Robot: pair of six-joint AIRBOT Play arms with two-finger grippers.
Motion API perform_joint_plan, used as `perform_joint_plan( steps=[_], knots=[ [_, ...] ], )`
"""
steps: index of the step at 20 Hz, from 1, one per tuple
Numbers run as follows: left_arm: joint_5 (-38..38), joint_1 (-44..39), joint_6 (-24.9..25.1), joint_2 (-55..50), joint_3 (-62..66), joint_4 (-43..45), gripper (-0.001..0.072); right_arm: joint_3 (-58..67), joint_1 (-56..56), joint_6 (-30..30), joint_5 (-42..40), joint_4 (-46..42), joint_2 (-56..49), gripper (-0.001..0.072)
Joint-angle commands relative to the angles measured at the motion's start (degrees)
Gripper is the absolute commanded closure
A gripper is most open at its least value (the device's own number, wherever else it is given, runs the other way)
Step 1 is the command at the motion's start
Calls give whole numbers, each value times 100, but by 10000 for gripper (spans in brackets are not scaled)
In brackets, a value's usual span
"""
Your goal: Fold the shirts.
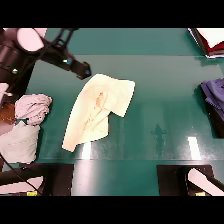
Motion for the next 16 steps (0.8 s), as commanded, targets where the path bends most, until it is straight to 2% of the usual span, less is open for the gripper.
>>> perform_joint_plan(
  steps=[1, 7, 9, 12, 16],
  knots=[
    [-920, 636, -789, 546, -697, 262, -1, 4, 4, -4, -46, -11, -4, 691],
    [-553, 686, -1709, 2715, -4551, 251, -1, 4, 7, -2, 0, 11, -144, 691],
    [-426, 686, -1829, 3209, -5447, 22, 0, 4, 59, -2, 90, 7, -260, 691],
    [-273, 686, -1832, 3401, -6183, -149, 0, 7, 293, -7, 149, 2, -404, 691],
    [299, 686, -1832, 3401, -6736, -136, 0, 7, 654, -105, 129, -9, -538, 691]
  ],
)
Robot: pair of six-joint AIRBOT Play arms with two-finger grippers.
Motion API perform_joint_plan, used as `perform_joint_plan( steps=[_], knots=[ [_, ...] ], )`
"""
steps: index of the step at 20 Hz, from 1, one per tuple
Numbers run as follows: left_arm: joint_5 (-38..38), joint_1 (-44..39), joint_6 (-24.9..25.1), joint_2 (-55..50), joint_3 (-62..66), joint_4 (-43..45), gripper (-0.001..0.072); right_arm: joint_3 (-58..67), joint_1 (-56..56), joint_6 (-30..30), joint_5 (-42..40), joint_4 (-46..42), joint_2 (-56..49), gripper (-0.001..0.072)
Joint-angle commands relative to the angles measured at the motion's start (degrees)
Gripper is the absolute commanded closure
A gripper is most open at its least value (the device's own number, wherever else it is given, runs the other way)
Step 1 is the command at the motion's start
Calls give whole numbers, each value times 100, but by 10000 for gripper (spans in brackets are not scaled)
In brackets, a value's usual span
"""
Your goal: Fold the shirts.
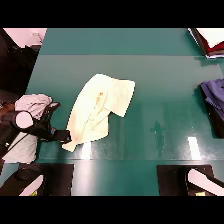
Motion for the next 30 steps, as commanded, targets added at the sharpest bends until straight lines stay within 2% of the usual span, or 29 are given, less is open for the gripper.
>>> perform_joint_plan(
  steps=[1, 4, 5, 6, 7, 11, 12, 13, 16, 20, 21, 22, 23, 24, 27, 30],
  knots=[
    [496, 2, -57, 107, -577, -107, 0, 7, 293, -98, 17, -7, -125, 690],
    [678, 2, 13, 107, -612, -446, 1, 7, 461, -98, -70, -37, -146, 691],
    [680, 2, 11, 107, -621, -481, 60, 7, 503, -98, -122, -37, -144, 691],
    [645, 2, 20, 105, -627, -479, 270, 7, 511, -98, -151, -37, -144, 691],
    [640, 2, 164, 107, -627, -490, 405, 7, 511, -98, -157, -35, -144, 691],
    [656, 2, 219, 107, -627, -476, 414, 4, 511, -96, -149, -35, -144, 691],
    [651, 2, 214, 105, -627, -476, 438, 7, 511, -96, -151, -35, -144, 691],
    [651, 2, 236, 107, -625, -474, 690, 7, 511, -96, -153, -35, -144, 691],
    [496, 2, 260, 107, -376, -286, 683, 4, 516, -96, -151, -28, -149, 691],
    [-2, 2, 262, 107, 1172, 350, 683, -632, 846, -96, -212, 13, -168, 686],
    [-17, 2, 262, 107, 1674, 435, 682, -986, 1019, -96, -306, 17, -199, 623],
    [28, 2, 262, 107, 2105, 455, 683, -1309, 1211, -96, -393, 17, -273, 437],
    [107, 2, 262, 107, 2503, 455, 683, -1650, 1414, -98, -487, 17, -411, 289],
    [166, 2, 262, 107, 2782, 452, 682, -1934, 1631, -98, -579, 15, -590, 259],
    [138, 2, 262, 107, 3095, 452, 682, -2511, 2256, -343, -1189, 55, -1368, 267],
    [-101, 2, 262, 107, 3082, 452, 682, -2396, 2518, -654, -1768, 809, -2356, 267]
  ],
)
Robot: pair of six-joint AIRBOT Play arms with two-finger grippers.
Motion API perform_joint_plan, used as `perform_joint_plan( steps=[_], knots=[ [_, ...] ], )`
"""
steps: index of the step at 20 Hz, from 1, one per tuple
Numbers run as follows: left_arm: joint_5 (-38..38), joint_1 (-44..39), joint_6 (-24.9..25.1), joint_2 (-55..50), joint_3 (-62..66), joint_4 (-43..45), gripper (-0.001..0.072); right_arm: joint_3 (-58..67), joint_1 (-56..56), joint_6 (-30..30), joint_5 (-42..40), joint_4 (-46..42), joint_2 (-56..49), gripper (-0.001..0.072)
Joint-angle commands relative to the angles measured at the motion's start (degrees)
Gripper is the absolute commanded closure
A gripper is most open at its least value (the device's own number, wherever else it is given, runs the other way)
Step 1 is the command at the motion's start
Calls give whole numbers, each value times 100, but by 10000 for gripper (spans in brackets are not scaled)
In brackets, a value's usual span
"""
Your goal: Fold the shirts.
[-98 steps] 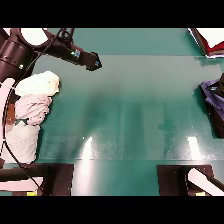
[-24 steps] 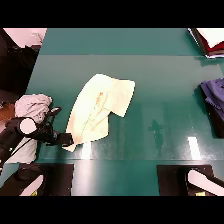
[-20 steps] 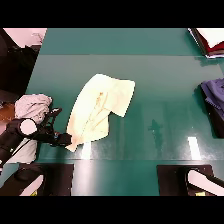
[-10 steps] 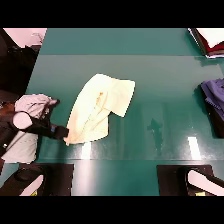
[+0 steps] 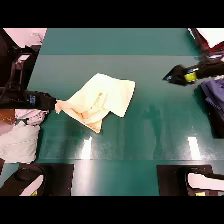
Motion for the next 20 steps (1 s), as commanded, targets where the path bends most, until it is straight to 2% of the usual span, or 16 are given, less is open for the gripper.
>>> perform_joint_plan(
  steps=[1, 4, 8, 12, 13, 15, 16, 20],
  knots=[
    [-210, 2, 2, 4, 188, 31, 682, 61, 339, -387, -597, 920, -1143, 267],
    [-197, 2, -2, 4, 177, 28, 682, 745, 468, -527, -354, 1552, -2157, 267],
    [-142, 2, -15, 4, 177, 31, 682, 1609, 780, -520, -192, 1550, -3025, 268],
    [-142, 2, -20, 2, 177, 24, 682, 2227, 1067, -516, -190, 1543, -3425, 273],
    [-142, 2, -44, 2, 177, 26, 682, 2286, 1119, -518, -195, 1534, -3458, 321],
    [-144, 2, -175, 4, 177, 24, 682, 2299, 1141, -527, -216, 1499, -3418, 645],
    [-114, 2, -170, 4, 179, 28, 683, 2295, 1104, -575, -210, 1491, -3342, 691],
    [-9, 9, -308, 4, 1038, 793, 683, 2297, 575, -688, -216, 1497, -2256, 692]
  ],
)
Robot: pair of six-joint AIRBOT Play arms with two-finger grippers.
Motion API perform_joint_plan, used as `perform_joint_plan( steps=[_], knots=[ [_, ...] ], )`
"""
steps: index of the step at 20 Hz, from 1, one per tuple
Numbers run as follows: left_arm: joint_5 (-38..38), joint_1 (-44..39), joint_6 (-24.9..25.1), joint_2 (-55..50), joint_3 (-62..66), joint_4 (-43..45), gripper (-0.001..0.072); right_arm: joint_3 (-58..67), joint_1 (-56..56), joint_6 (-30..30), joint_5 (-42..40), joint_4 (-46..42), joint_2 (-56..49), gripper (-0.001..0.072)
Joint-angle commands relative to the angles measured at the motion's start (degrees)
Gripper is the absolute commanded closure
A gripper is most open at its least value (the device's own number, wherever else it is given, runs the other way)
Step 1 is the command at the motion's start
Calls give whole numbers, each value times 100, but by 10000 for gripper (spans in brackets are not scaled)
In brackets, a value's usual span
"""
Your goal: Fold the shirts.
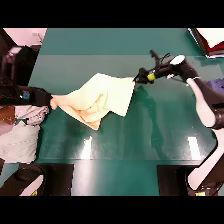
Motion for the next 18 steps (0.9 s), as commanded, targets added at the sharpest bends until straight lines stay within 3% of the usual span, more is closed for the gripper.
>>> perform_joint_plan(
  steps=[1, 6, 10, 18],
  knots=[
    [101, 7, -125, 4, 935, 754, 683, 44, -529, -96, -81, -4, 1032, 693],
    [675, 7, -114, 4, 3047, 929, 682, 44, -1646, -188, -575, -2, 3265, 692],
    [861, 7, -116, 4, 3919, 852, 683, 44, -2260, -328, -968, -7, 4725, 692],
    [942, 7, -114, 4, 5254, -326, 682, 42, -3724, -413, -1263, -11, 6649, 693]
  ],
)
